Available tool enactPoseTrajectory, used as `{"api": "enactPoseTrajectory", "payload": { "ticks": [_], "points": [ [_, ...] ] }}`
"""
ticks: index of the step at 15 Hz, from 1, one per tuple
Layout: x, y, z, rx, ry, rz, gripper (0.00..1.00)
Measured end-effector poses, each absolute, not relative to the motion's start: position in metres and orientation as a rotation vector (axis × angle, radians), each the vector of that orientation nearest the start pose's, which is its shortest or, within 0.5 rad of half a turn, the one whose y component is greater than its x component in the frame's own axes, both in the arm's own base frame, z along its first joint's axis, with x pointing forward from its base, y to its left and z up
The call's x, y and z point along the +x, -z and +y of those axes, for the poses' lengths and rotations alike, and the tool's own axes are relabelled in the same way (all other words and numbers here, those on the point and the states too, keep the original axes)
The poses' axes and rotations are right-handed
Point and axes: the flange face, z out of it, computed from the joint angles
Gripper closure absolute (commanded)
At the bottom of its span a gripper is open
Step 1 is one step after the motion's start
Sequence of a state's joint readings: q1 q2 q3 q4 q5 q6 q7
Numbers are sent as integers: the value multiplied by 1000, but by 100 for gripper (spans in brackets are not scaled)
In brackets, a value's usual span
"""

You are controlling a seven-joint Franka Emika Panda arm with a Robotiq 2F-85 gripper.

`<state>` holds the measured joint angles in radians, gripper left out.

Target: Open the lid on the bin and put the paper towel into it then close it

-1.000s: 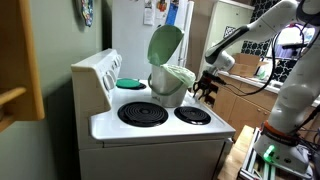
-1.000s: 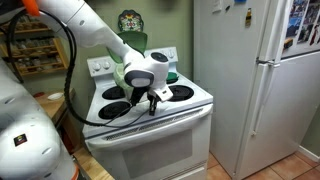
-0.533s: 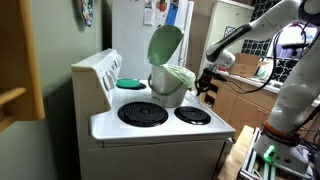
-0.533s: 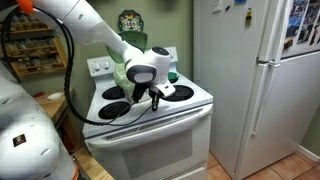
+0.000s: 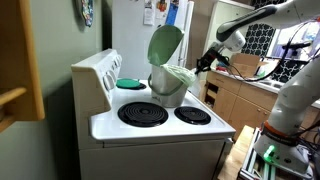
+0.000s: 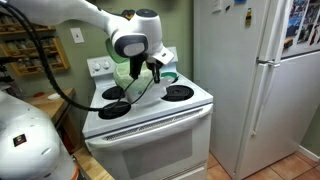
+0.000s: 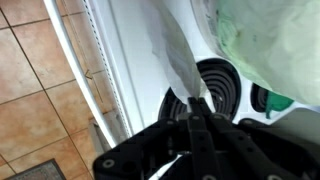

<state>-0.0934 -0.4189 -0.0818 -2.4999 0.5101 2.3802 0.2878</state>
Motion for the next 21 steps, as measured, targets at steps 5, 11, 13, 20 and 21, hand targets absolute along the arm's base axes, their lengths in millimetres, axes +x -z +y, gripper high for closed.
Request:
{"api": "enactPoseTrajectory", "payload": {
  "ticks": [5,11,13,20,21],
  "points": [
    [424,-565,-75,-2269,598,912,98],
    [424,-621,-41,-2043,622,756,99],
    [425,-617,-27,-2036,563,713,98],
    [447,-561,19,-2153,363,637,96],
    [451,-553,25,-2169,347,625,73]
  ]
}}
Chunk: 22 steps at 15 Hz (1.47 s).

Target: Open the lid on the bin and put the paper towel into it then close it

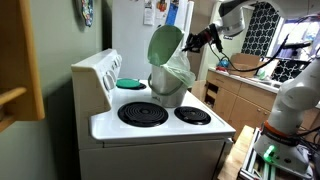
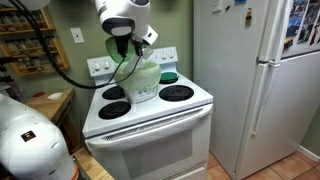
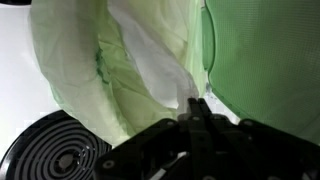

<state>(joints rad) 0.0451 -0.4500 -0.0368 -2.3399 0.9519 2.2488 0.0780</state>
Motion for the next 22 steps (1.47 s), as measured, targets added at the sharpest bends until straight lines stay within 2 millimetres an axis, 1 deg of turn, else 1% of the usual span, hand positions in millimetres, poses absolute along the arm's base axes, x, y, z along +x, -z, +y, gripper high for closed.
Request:
{"api": "enactPoseTrajectory", "payload": {
  "ticks": [2,4,7,8,9,10,11,12,13,15,16,18,19,22],
  "points": [
    [456,-540,35,-2200,320,604,71],
    [459,-532,42,-2234,306,578,57],
    [461,-535,45,-2352,342,505,32],
    [462,-538,45,-2385,364,484,51],
    [463,-543,46,-2405,396,460,44],
    [465,-547,46,-2414,424,443,35],
    [465,-550,47,-2417,438,434,32],
    [465,-550,47,-2420,444,428,32],
    [465,-550,47,-2421,445,424,9],
    [465,-550,47,-2422,446,422,6],
    [465,-551,48,-2418,442,420,1],
    [465,-563,52,-2411,425,383,0],
    [465,-574,54,-2408,418,350,0],
    [459,-622,55,-2417,415,234,0]
  ]
}}
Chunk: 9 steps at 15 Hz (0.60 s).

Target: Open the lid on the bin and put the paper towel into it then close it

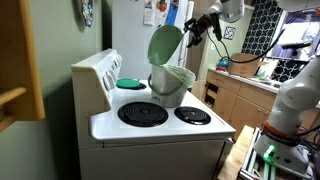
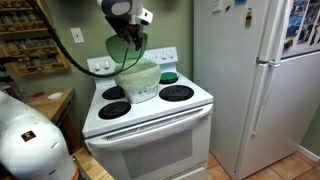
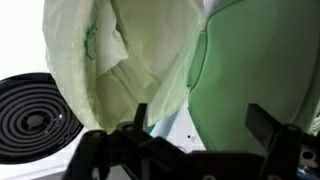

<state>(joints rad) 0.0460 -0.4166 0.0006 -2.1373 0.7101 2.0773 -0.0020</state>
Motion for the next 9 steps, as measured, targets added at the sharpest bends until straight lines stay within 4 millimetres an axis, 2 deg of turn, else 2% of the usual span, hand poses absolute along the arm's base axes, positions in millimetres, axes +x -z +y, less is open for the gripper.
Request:
{"api": "enactPoseTrajectory", "payload": {
  "ticks": [3,5,7,9],
  "points": [
    [453,-663,50,-2437,430,148,0],
    [451,-682,49,-2430,454,114,0],
    [453,-690,52,-2411,465,103,0],
    [455,-689,61,-2386,449,95,0]
  ]
}}
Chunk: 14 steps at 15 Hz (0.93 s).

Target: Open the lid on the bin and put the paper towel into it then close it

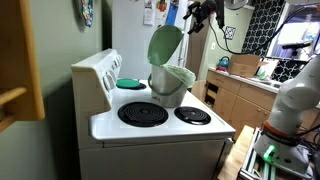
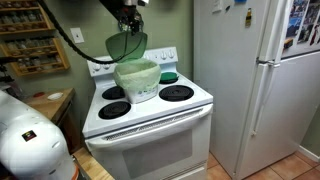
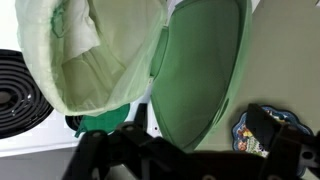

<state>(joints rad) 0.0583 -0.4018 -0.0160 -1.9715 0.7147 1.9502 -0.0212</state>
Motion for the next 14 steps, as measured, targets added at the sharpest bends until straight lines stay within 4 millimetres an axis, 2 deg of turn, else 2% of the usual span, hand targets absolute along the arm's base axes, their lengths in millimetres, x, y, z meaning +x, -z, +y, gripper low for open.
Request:
{"api": "enactPoseTrajectory", "payload": {
  "ticks": [5,9,14],
  "points": [
    [471,-673,88,-2281,375,113,0],
    [486,-656,106,-2270,370,132,0],
    [497,-641,110,-2296,365,148,0]
  ]
}}
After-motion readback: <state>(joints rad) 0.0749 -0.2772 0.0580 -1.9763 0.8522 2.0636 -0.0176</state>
